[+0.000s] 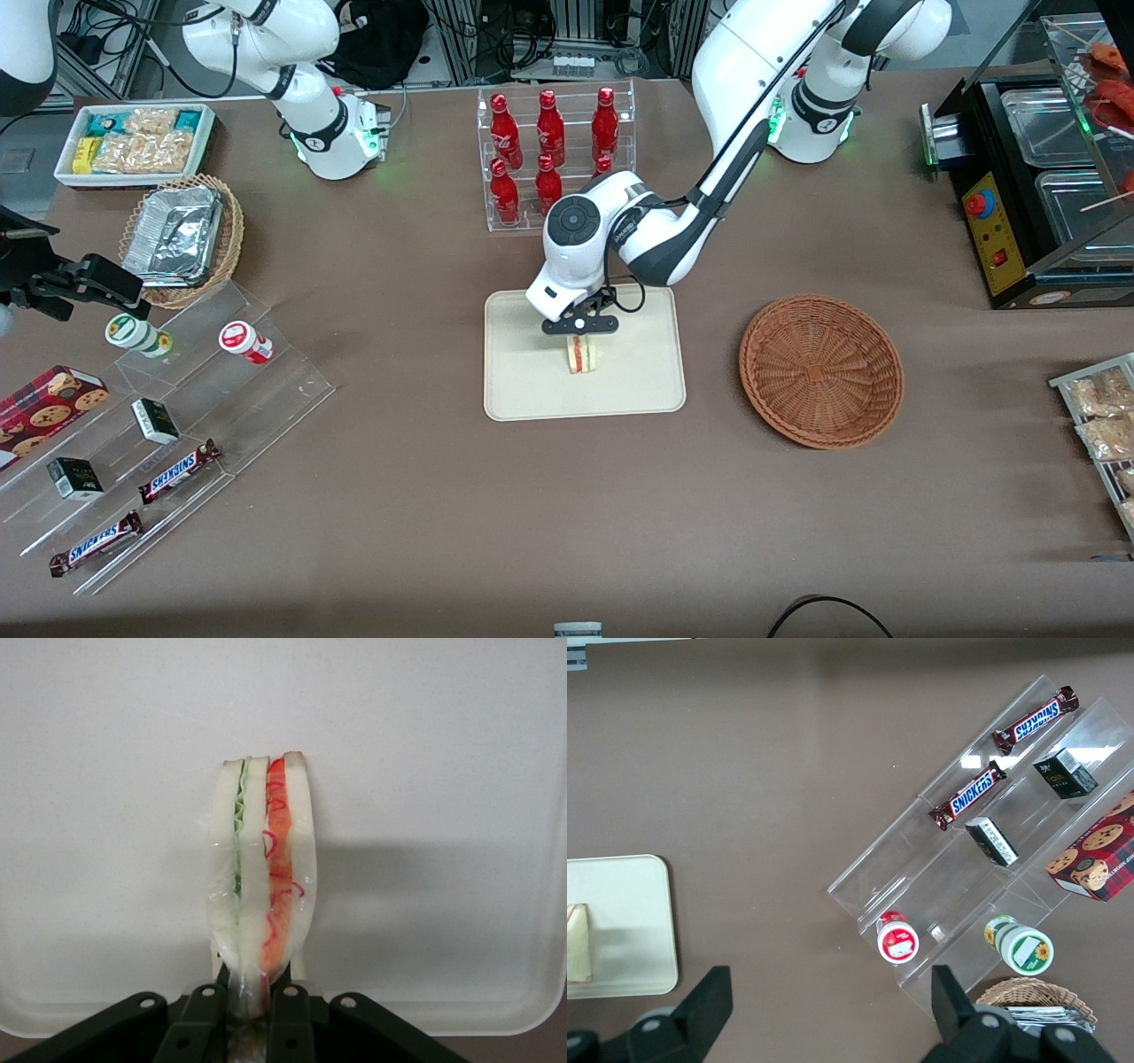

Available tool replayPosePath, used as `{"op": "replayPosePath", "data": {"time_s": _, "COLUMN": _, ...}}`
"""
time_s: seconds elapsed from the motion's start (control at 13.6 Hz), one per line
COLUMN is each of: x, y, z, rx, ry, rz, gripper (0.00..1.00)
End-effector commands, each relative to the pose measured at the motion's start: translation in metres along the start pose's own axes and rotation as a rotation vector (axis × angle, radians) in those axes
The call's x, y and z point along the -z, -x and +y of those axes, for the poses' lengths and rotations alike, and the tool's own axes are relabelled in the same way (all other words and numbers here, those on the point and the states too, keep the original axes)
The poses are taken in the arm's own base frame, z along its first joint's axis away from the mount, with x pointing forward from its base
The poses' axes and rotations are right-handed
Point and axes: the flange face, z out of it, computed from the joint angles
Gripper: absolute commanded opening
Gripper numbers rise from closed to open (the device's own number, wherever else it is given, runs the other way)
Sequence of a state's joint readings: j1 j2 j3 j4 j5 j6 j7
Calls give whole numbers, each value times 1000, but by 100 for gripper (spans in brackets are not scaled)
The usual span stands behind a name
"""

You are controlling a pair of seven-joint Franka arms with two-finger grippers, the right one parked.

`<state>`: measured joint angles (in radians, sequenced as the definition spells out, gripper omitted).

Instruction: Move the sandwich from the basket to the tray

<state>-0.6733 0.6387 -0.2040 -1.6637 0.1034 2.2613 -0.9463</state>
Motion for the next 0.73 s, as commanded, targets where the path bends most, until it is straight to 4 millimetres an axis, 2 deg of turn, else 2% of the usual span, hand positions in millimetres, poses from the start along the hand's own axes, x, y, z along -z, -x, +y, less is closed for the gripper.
{"op": "replayPosePath", "data": {"time_s": 0.0, "x": 0, "y": -7, "z": 4, "rx": -3, "ry": 1, "rz": 22, "gripper": 100}}
{"op": "replayPosePath", "data": {"time_s": 0.07, "x": 9, "y": -8, "z": 3, "rx": 0, "ry": 6, "rz": 29, "gripper": 100}}
{"op": "replayPosePath", "data": {"time_s": 0.15, "x": 31, "y": -9, "z": 0, "rx": 5, "ry": 13, "rz": 47, "gripper": 100}}
{"op": "replayPosePath", "data": {"time_s": 0.29, "x": 80, "y": -4, "z": -22, "rx": 43, "ry": -49, "rz": 23, "gripper": 100}}
{"op": "replayPosePath", "data": {"time_s": 0.37, "x": 104, "y": -3, "z": -33, "rx": 76, "ry": -82, "rz": 11, "gripper": 100}}
{"op": "replayPosePath", "data": {"time_s": 0.51, "x": 153, "y": -18, "z": -65, "rx": 145, "ry": -86, "rz": 28, "gripper": 100}}
{"op": "replayPosePath", "data": {"time_s": 0.66, "x": 192, "y": -33, "z": -99, "rx": 205, "ry": -81, "rz": 45, "gripper": 100}}
